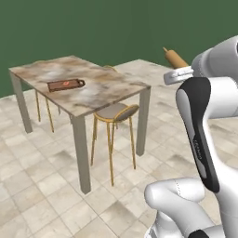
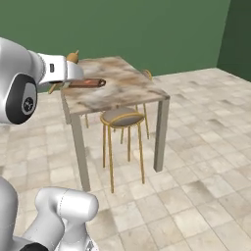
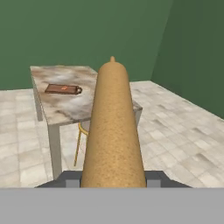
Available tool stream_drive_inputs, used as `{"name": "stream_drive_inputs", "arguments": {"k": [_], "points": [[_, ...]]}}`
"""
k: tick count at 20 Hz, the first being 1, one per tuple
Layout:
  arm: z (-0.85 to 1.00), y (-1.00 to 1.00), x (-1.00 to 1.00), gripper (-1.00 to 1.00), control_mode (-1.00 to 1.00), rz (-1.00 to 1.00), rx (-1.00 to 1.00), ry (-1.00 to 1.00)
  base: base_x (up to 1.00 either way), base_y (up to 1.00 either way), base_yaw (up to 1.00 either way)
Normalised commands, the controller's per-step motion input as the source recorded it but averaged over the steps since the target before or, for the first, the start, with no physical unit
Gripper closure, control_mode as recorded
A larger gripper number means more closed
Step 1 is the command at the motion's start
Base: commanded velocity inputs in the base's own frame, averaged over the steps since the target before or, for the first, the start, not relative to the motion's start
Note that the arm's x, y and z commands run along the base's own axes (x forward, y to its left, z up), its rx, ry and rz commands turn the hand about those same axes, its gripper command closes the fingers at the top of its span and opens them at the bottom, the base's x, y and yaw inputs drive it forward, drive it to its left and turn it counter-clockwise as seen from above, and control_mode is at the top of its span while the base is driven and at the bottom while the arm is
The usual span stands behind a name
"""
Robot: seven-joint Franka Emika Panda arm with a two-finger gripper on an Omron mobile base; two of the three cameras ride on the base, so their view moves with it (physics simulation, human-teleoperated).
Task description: Open the cabinet, retrieve the rolling pin, and place it next to the meat on the cutting board to prepare for tenderizing.
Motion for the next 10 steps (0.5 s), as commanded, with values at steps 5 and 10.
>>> {"name": "stream_drive_inputs", "arguments": {"k": [5, 10], "points": [[0.0, 0.0, 0.0, 1.0, 1.0, 0.0, 0.0, 0.0, 0.05, 0.79, -0.41], [0.0, 0.0, 0.0, 1.0, 1.0, 0.0, 0.0, 0.0, 0.07, 0.83, -0.4]]}}
